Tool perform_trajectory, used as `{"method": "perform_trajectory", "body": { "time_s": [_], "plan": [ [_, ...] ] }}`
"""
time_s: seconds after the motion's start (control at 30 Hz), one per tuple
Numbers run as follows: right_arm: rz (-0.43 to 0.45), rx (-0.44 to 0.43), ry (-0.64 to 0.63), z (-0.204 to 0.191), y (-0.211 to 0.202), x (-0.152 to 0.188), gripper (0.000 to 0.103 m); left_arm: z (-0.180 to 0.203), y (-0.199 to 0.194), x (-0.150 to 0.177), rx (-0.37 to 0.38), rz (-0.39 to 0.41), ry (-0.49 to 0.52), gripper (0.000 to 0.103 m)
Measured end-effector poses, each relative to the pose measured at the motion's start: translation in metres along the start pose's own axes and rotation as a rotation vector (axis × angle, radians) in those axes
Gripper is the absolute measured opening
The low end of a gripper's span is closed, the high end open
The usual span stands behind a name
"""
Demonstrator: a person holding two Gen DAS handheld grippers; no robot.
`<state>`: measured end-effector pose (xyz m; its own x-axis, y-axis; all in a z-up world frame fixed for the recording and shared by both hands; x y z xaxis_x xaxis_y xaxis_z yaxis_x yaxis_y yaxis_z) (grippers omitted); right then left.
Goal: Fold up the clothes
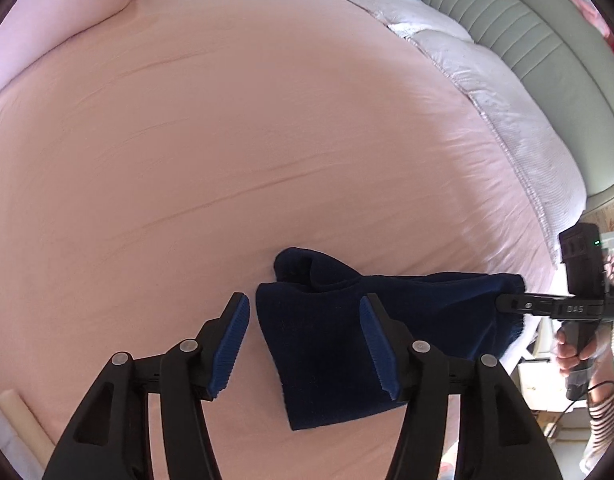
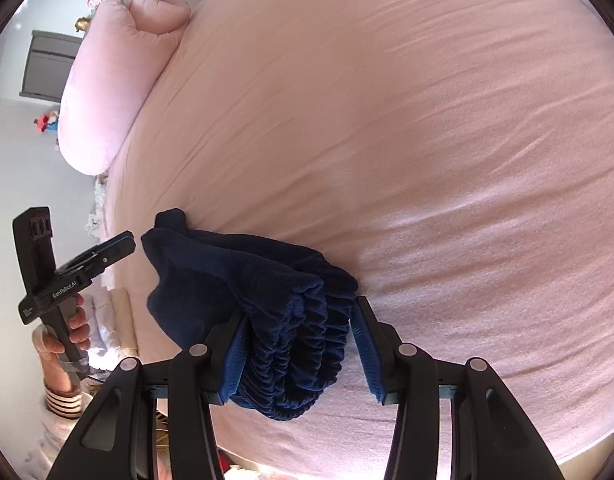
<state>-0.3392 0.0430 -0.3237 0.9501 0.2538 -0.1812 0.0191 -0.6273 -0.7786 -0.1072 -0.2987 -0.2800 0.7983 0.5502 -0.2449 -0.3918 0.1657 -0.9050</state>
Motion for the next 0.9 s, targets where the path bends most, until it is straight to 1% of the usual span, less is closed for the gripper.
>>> {"method": "perform_trajectory", "body": {
  "time_s": [0.03,0.07,0.13,0.2,0.27,0.3,0.37,0.4,0.47,0.5,0.63,0.7,0.8,0.87,0.9],
  "plan": [
    [0.003,-0.017,0.013,0.000,0.001,0.002,0.047,0.008,0.009,0.011,0.043,-0.004,-0.032,0.064],
    [0.007,-0.024,0.014,0.000,0.002,0.003,0.047,0.010,0.008,0.018,0.089,-0.013,-0.070,0.066],
    [0.015,-0.039,0.014,-0.002,0.002,0.005,0.049,0.019,-0.004,0.041,0.190,-0.018,-0.133,0.066],
    [0.018,-0.059,0.034,-0.001,0.002,0.004,0.051,0.027,0.007,0.057,0.248,-0.018,-0.182,0.066],
    [0.021,-0.071,0.044,-0.001,0.003,0.005,0.051,0.020,-0.003,0.075,0.239,-0.023,-0.206,0.066],
    [0.027,-0.072,0.043,-0.001,0.001,0.004,0.051,0.020,-0.002,0.080,0.232,-0.021,-0.207,0.066],
    [0.038,-0.078,0.047,0.000,-0.002,0.004,0.051,0.008,-0.038,0.087,0.228,-0.025,-0.209,0.066],
    [0.044,-0.083,0.054,0.000,-0.002,0.005,0.051,-0.011,-0.060,0.089,0.229,-0.034,-0.218,0.066],
    [0.055,-0.093,0.076,0.002,-0.004,0.006,0.050,-0.021,-0.067,0.102,0.242,-0.057,-0.249,0.066],
    [0.058,-0.101,0.101,0.004,-0.003,0.008,0.049,-0.021,-0.067,0.104,0.254,-0.064,-0.261,0.066],
    [0.062,-0.131,0.232,0.008,-0.001,0.014,0.046,-0.009,-0.062,0.110,0.374,-0.076,-0.254,0.066],
    [0.054,-0.147,0.291,0.007,0.002,0.019,0.044,-0.011,-0.059,0.116,0.385,-0.096,-0.290,0.066],
    [0.044,-0.179,0.358,0.003,0.006,0.028,0.044,-0.012,-0.053,0.123,0.397,-0.103,-0.329,0.066],
    [0.041,-0.203,0.404,-0.002,0.010,0.037,0.043,-0.014,-0.052,0.129,0.391,-0.108,-0.337,0.067],
    [0.038,-0.212,0.420,-0.006,0.013,0.042,0.043,-0.013,-0.052,0.131,0.394,-0.112,-0.334,0.069]
  ]
}}
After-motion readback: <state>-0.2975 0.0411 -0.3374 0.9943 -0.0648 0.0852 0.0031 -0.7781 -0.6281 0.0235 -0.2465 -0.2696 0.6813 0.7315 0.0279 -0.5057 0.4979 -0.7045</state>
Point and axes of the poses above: each gripper's, at about its wrist camera, not at the fingertips, and y roughly the way its jaws point, z to its right, x to its underside, the point moved 10 cm from there along y, roughly the way its jaws point, and after that the axes turned 10 degrees about -y, right-handed, at the moved point
